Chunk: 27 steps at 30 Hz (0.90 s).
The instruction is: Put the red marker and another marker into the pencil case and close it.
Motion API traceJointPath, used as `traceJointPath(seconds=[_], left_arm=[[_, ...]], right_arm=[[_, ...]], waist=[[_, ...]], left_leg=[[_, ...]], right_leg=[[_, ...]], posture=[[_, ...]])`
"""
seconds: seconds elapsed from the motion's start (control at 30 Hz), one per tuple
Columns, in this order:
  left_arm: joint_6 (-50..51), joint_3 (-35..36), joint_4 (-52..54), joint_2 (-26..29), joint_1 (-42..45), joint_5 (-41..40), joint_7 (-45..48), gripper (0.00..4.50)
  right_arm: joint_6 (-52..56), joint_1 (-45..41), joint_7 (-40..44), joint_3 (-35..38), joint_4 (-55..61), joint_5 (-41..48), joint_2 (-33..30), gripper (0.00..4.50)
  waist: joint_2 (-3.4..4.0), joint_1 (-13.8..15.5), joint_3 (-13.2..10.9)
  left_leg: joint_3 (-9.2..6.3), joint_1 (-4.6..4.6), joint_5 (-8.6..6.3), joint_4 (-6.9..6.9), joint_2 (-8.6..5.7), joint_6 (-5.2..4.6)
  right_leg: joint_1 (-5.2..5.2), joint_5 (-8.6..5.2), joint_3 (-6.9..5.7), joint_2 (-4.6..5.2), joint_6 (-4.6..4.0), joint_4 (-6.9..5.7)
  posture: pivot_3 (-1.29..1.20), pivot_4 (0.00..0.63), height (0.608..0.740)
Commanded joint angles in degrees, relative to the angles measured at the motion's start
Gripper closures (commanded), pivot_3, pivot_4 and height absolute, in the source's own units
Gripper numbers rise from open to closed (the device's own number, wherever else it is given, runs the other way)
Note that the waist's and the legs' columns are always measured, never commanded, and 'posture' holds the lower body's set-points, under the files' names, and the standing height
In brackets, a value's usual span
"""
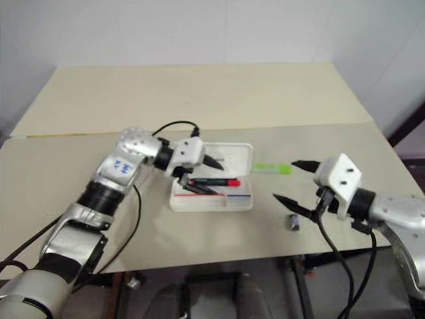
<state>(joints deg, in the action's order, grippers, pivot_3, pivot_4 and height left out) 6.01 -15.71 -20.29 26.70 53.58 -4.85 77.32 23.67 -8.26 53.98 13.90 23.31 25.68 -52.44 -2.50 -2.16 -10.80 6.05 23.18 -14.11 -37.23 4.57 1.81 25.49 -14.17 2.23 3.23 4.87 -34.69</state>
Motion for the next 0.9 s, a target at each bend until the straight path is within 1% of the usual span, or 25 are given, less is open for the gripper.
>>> traceJointPath(seconds=[0.03, 0.13, 0.23, 0.3, 0.43, 0.57, 0.67, 0.83, 0.9], left_arm=[[-1.74, 4.83, 1.93, 3.24, 0.59, -3.87, 1.62, 0.03], [-0.21, 8.00, 2.92, 7.03, 0.64, -6.15, 3.07, 0.03], [3.36, 10.38, 5.85, 11.11, -0.14, -8.78, 4.75, 0.03], [4.16, 12.01, 6.27, 14.37, 0.06, -8.89, 4.61, 0.03], [4.68, 14.95, 4.84, 18.31, 0.79, -8.91, 2.68, 0.03], [3.40, 16.23, 4.18, 21.99, -1.55, -8.54, 2.76, 0.03], [3.65, 17.32, 5.53, 23.27, -4.19, -9.14, 1.85, 0.03], [6.34, 18.81, 11.37, 24.13, -8.82, -10.62, -0.52, 0.03], [7.14, 19.19, 12.74, 24.39, -9.89, -10.96, -1.16, 0.03]], right_arm=[[-3.74, -5.49, 5.75, -3.57, -7.52, -2.11, -2.43, 0.00], [-7.09, -12.69, 12.03, -8.43, -17.20, -4.62, -3.41, 0.00], [-10.80, -20.32, 18.06, -13.69, -26.53, -8.32, -3.49, 0.00], [-13.94, -26.35, 21.83, -17.60, -33.51, -11.46, -2.72, 0.00], [-20.42, -37.15, 26.18, -22.92, -47.36, -16.76, 0.87, 0.00], [-27.74, -47.44, 28.58, -26.90, -62.36, -22.27, 5.75, 0.00], [-32.62, -54.06, 28.96, -29.30, -73.10, -26.32, 9.64, 0.00], [-38.08, -59.93, 27.93, -31.56, -85.65, -31.89, 14.48, 0.00], [-39.76, -60.80, 27.37, -32.08, -88.50, -33.73, 15.52, 0.00]], waist=[[0.02, 0.04, -0.01], [0.03, 0.02, -0.03], [0.11, 0.04, -0.09], [0.18, 0.00, -0.13], [0.22, -0.23, -0.16], [0.23, -0.99, -0.16], [0.25, -1.24, -0.18], [0.28, -1.42, -0.19], [0.28, -1.35, -0.19]], left_leg=[[-0.01, -0.01, 0.00, 0.02, 0.00, 0.00], [-0.03, -0.01, 0.01, 0.04, 0.01, -0.01], [-0.01, 0.00, 0.00, 0.02, 0.02, 0.00], [0.02, 0.01, -0.01, 0.06, 0.02, 0.00], [0.02, 0.00, -0.02, 0.05, 0.04, 0.01], [0.05, -0.02, -0.01, 0.05, 0.04, 0.03], [0.06, -0.02, -0.01, 0.07, 0.05, 0.03], [0.09, 0.00, -0.04, 0.09, 0.08, 0.09], [0.09, 0.00, -0.09, 0.11, 0.12, 0.17]], right_leg=[[0.00, 0.00, 0.00, -0.01, 0.00, -0.02], [0.02, -0.02, 0.00, -0.04, -0.02, -0.04], [0.03, -0.01, 0.00, -0.04, -0.02, -0.08], [0.05, -0.01, 0.00, -0.04, -0.01, -0.07], [0.13, -0.01, -0.02, -0.05, -0.02, -0.23], [0.14, -0.01, -0.02, -0.04, 0.00, -0.32], [0.16, 0.03, -0.02, -0.04, 0.06, -0.40], [0.29, 0.32, -0.05, -0.04, 0.62, -0.60], [0.34, 0.30, -0.08, -0.04, 0.63, -0.68]], posture=[[0.00, 0.150, 0.740], [0.00, 0.150, 0.740], [0.00, 0.150, 0.740], [0.00, 0.150, 0.740], [0.00, 0.150, 0.740], [0.00, 0.150, 0.740], [0.00, 0.150, 0.740], [0.00, 0.150, 0.740], [0.00, 0.150, 0.740]])
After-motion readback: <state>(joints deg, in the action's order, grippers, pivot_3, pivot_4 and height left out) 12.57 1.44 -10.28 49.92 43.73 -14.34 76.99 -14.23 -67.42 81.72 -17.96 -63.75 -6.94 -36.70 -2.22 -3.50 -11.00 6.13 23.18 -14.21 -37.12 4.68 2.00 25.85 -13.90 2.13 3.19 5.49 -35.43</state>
